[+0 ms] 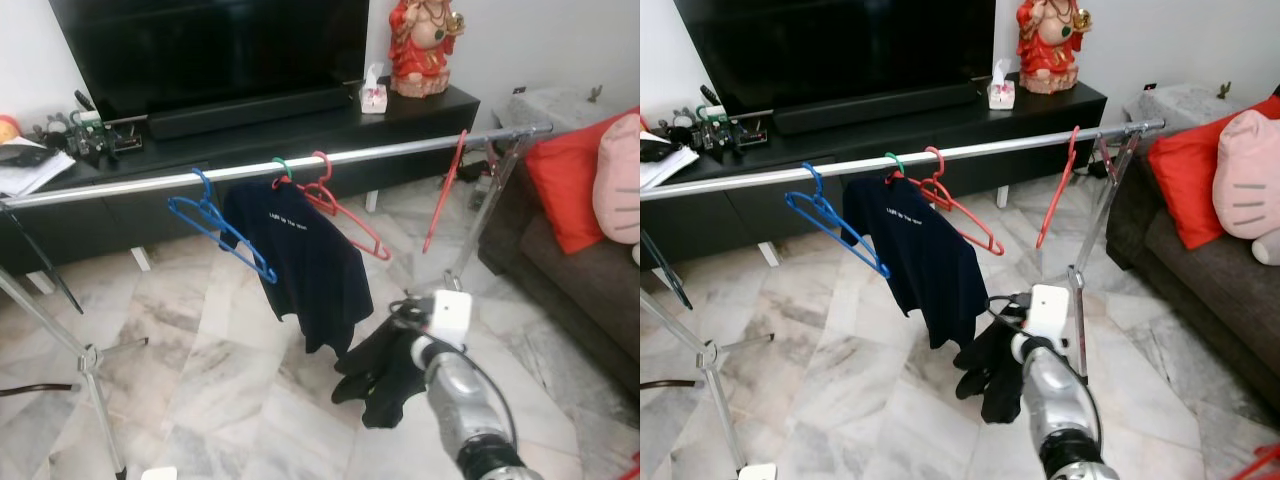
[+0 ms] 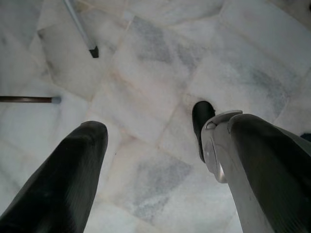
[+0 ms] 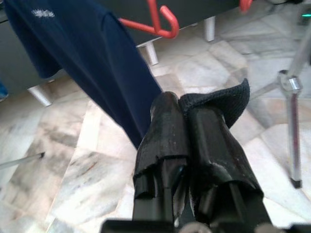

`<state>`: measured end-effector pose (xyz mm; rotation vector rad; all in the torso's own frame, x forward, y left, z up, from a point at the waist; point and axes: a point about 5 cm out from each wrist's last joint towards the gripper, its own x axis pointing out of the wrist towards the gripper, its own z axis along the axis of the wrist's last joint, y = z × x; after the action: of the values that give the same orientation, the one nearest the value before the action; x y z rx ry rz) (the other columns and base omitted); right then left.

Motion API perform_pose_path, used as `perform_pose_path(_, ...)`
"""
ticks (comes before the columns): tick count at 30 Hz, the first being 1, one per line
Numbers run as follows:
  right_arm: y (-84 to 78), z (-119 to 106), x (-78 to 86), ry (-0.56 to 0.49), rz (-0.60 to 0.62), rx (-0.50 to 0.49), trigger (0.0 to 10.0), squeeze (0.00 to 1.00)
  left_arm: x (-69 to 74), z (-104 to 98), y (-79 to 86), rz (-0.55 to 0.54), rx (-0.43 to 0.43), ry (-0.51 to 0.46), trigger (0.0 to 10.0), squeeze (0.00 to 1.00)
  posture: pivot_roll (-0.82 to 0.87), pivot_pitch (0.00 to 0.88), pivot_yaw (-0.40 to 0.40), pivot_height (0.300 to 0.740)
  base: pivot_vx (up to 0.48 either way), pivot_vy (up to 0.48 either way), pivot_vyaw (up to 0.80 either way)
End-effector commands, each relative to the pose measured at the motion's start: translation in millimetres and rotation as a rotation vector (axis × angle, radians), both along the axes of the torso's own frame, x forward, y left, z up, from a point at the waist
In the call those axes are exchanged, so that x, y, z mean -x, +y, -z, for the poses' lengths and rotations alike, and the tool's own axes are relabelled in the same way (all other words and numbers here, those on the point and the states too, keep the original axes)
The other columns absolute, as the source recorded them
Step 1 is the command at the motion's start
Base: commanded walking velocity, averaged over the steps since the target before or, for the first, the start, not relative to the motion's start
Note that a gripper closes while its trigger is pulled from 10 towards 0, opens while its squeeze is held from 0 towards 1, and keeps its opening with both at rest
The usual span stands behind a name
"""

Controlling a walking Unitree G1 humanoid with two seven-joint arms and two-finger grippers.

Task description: Hang hanger

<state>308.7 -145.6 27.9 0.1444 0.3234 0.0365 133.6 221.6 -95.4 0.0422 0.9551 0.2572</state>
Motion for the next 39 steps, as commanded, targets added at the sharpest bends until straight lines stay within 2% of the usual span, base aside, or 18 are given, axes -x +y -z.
perform_pose_path(1, -4.8, -2.9, -2.4, -0.01, 0.004, 0.015, 10.0, 0.0, 3.3, 1.4, -1.8, 0.0, 0.0, 0.006, 10.0, 0.0, -0.16, 0.0, 0.041, 0.74, 0.0, -0.315, 0.0)
perform_pose_path(17, -3.2, -3.6, -3.4, -0.012, -0.02, 0.035, 10.0, 0.0, 5.4, 2.4, -2.3, -0.004, 0.001, 0.016, 10.0, 0.0, -0.16, 0.0, 0.042, 0.74, 0.0, -0.358, 0.0)
perform_pose_path(24, -5.1, 10.6, 3.2, 0.071, -0.065, 0.09, 10.0, 0.0, -2.2, -1.5, 2.8, -0.027, -0.023, -0.012, 10.0, 0.0, -0.16, 0.0, 0.039, 0.74, 0.0, -0.149, 0.0)
perform_pose_path(26, -8.8, 18.7, 7.7, 0.118, -0.081, 0.11, 10.0, 0.0, -16.3, -10.2, 11.7, -0.066, -0.049, -0.091, 10.0, 0.0, -0.16, 0.0, 0.035, 0.74, 0.0, 0.0, 0.0)
perform_pose_path(30, -11.5, 22.3, 9.9, 0.136, -0.079, 0.119, 10.0, 0.0, -23.2, -14.9, 16.7, -0.09, -0.055, -0.129, 10.0, 0.0, -0.16, 0.0, 0.035, 0.74, 0.0, 0.0, 0.0)
perform_pose_path(31, -15.2, 28.3, 14.1, 0.171, -0.084, 0.136, 10.0, 0.0, -36.9, -24.9, 23.5, -0.094, -0.081, -0.212, 10.0, 0.0, -0.16, 0.0, 0.032, 0.74, 0.0, 0.0, 0.0)
perform_pose_path(32, -16.3, 29.9, 15.3, 0.182, -0.085, 0.141, 10.0, 0.0, -40.7, -27.9, 25.4, -0.096, -0.089, -0.236, 10.0, 0.0, -0.16, 0.0, 0.032, 0.74, 0.0, 0.0, 0.0)
perform_pose_path(37, -17.3, 31.9, 16.3, 0.193, -0.092, 0.15, 10.0, 0.0, -45.0, -31.4, 27.1, -0.097, -0.098, -0.264, 10.0, 0.0, -0.16, 0.0, 0.031, 0.74, 0.0, 0.0, 0.0)
perform_pose_path(38, -19.9, 36.2, 20.0, 0.214, -0.094, 0.166, 10.0, 0.0, -63.8, -49.5, 32.5, -0.091, -0.129, -0.407, 10.0, 0.0, -0.16, 0.0, 0.034, 0.74, 0.0, 0.0, 0.0)
perform_pose_path(39, -23.1, 41.3, 24.7, 0.238, -0.095, 0.181, 10.0, 0.0, -87.5, -82.5, 38.4, -0.083, -0.175, -0.633, 10.0, 0.0, -0.16, 0.0, 0.034, 0.74, 0.0, 0.0, 0.0)
